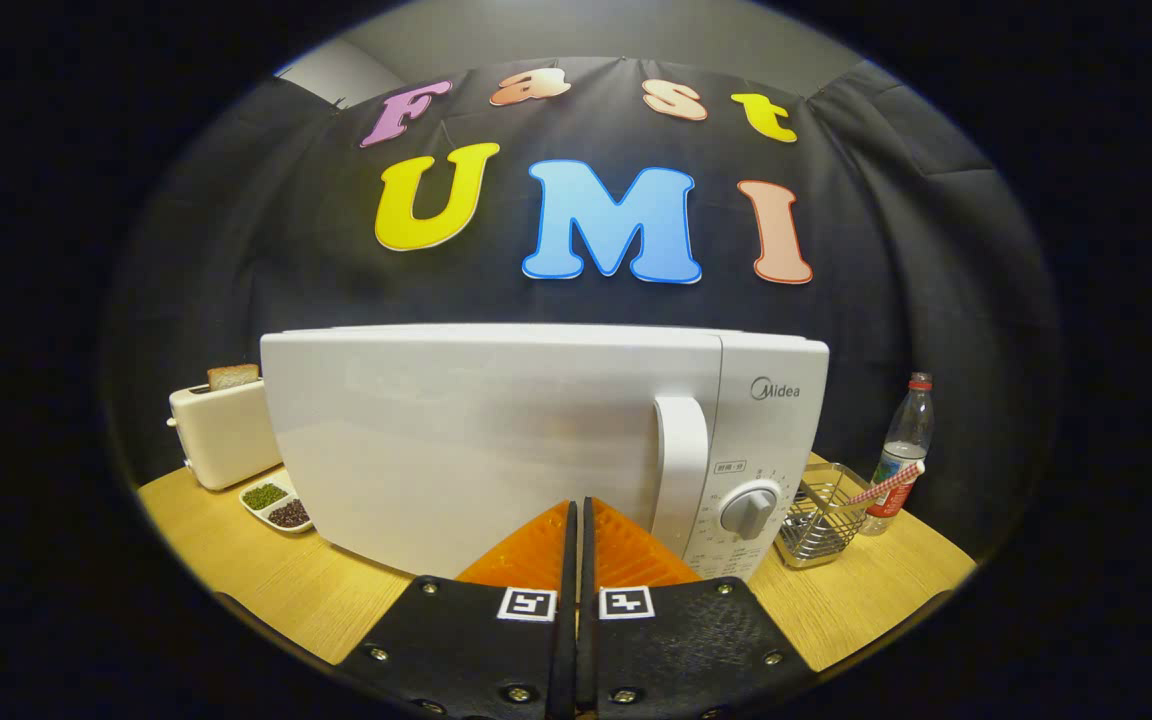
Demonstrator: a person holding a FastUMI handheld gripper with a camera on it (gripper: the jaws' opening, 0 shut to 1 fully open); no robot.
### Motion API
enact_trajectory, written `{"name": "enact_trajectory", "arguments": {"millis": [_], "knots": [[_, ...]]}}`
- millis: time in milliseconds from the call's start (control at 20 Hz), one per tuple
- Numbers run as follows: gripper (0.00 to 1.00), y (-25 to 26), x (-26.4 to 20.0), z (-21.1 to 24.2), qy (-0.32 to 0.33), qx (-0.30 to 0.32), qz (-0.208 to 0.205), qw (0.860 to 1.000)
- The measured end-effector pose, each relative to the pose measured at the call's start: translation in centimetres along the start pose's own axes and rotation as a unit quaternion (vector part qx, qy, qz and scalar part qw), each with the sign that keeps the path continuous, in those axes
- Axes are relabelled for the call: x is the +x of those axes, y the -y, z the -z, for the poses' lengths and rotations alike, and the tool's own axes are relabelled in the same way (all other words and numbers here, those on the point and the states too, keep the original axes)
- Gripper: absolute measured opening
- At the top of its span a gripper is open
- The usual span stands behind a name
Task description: Open the microwave, put the food inside, and close the microwave door.
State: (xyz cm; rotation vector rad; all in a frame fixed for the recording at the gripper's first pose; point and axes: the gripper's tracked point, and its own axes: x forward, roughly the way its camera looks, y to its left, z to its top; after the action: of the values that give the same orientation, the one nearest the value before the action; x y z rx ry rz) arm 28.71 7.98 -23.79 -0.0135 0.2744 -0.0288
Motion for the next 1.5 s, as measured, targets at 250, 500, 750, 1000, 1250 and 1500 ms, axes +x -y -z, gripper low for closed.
{"name": "enact_trajectory", "arguments": {"millis": [250,500,750,1000,1250,1500], "knots": [[0.01,1.6,-4.7,-6.1,0.038,-0.001,0.001,0.999],[0.01,1.7,-11.1,-11.1,0.073,-0.015,-0.011,0.997],[0.01,2.3,-17.5,-14.1,0.088,0.000,-0.029,0.996],[0.01,3.1,-25.3,-13.0,0.105,0.013,-0.056,0.993],[0.02,4.0,-32.3,-13.1,0.141,0.009,-0.071,0.987],[0.01,4.8,-33.6,-11.9,0.144,-0.019,-0.058,0.988]]}}
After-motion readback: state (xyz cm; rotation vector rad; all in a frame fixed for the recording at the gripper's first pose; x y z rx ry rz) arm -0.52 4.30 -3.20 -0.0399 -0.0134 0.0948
